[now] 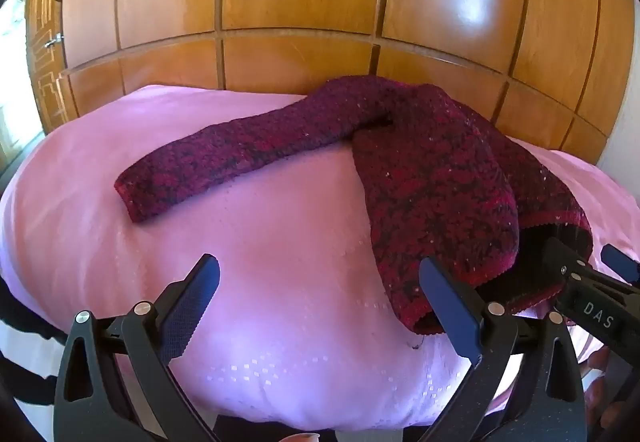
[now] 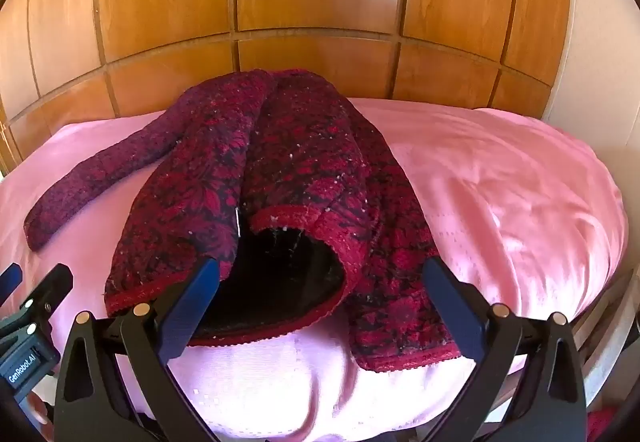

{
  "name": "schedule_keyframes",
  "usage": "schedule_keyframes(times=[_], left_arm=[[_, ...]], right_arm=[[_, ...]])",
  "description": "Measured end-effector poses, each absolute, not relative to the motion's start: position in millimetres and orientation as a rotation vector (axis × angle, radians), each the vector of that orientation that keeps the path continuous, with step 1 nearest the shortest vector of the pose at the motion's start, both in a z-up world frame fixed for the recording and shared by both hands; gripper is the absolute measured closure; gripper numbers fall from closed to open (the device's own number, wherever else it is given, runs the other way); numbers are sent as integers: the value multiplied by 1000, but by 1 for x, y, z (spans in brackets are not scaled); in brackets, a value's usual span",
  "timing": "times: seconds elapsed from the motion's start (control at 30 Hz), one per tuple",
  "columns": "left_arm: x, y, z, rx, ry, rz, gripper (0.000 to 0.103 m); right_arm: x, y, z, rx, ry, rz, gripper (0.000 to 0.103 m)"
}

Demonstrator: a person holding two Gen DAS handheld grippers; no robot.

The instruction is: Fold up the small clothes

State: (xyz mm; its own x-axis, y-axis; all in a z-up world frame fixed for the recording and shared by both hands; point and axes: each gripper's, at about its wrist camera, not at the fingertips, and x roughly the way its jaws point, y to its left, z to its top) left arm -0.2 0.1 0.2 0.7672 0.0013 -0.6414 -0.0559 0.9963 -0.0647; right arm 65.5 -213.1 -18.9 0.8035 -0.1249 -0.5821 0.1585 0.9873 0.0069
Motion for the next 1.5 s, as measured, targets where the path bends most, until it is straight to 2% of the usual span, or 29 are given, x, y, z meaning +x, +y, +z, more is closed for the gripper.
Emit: schedule_keyframes(times=[0.53,1.5], left_arm=[[1,-1,-12,-69,714,25,4],[0,3,-1,-96,710,33,4]], right_arm=[[53,-217,-30,68,608,-135,2],[27,-208,-22,90,577,-58,2]])
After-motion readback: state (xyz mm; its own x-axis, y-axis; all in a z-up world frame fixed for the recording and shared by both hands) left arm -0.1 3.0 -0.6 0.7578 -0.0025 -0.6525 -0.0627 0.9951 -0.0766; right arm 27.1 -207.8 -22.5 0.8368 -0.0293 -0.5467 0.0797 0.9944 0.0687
